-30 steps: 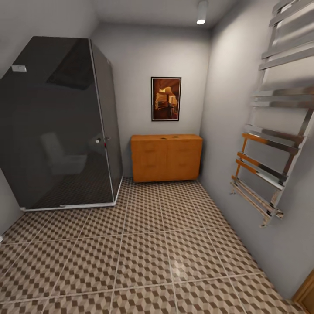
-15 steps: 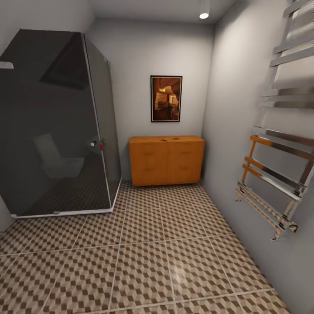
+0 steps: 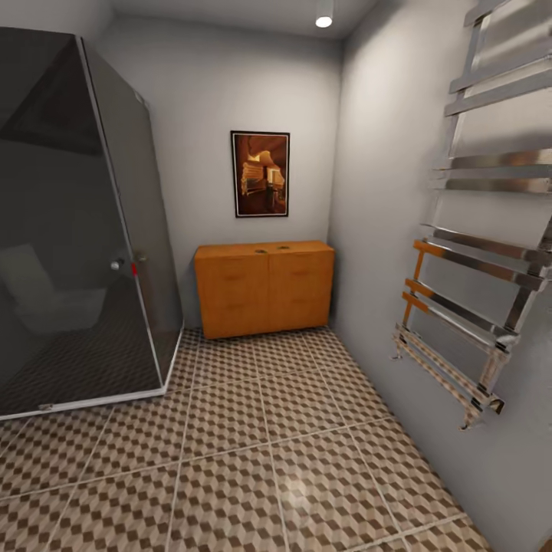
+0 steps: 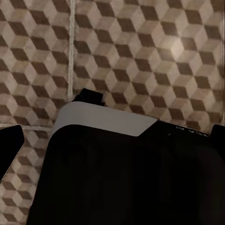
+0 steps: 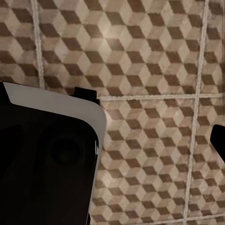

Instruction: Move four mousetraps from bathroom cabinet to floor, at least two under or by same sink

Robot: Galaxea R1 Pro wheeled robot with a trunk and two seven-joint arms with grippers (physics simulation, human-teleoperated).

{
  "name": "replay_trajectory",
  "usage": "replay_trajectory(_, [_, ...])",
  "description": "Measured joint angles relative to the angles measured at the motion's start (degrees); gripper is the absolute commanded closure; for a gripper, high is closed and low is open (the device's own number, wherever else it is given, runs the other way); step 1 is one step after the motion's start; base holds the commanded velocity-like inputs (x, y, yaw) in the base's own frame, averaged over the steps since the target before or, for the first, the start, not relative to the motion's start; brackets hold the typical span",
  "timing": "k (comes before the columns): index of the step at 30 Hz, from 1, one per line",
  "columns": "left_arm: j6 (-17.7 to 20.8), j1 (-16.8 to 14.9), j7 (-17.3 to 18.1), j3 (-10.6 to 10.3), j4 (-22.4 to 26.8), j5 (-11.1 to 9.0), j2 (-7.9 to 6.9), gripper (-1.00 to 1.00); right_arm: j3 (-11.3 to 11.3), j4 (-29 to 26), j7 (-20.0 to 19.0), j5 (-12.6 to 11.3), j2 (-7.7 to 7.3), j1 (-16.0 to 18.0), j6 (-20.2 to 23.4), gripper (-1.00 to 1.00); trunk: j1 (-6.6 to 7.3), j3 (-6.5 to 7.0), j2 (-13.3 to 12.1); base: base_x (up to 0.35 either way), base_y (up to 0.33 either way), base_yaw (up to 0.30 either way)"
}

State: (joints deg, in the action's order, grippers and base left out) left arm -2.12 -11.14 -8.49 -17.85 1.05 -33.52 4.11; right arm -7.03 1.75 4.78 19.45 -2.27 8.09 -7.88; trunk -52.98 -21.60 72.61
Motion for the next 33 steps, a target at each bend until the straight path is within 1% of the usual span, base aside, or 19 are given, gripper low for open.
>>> replay_trajectory(4, [-0.01, 0.00, 0.00, 0.01, 0.00, -0.01, -0.01, -1.00, -0.02, 0.00, 0.00, -0.01, -0.03, 0.00, 0.01, -1.00, 0.00, 0.08, 0.00, 0.323, 0.000, -0.209])
replay_trajectory(9, [-0.01, 0.01, -0.01, 0.04, 0.01, -0.01, -0.01, -1.00, -0.04, 0.00, 0.04, 0.04, -0.09, 0.01, 0.23, -1.00, 0.00, 0.13, 0.00, 0.323, 0.000, -0.086])
replay_trajectory(33, [-0.17, 0.01, -0.01, 0.06, 0.02, -0.02, 0.00, -1.00, -0.04, 0.00, 0.09, 0.07, -0.19, 0.01, 0.38, -1.00, 0.00, 0.15, 0.00, 0.323, 0.000, -0.008])
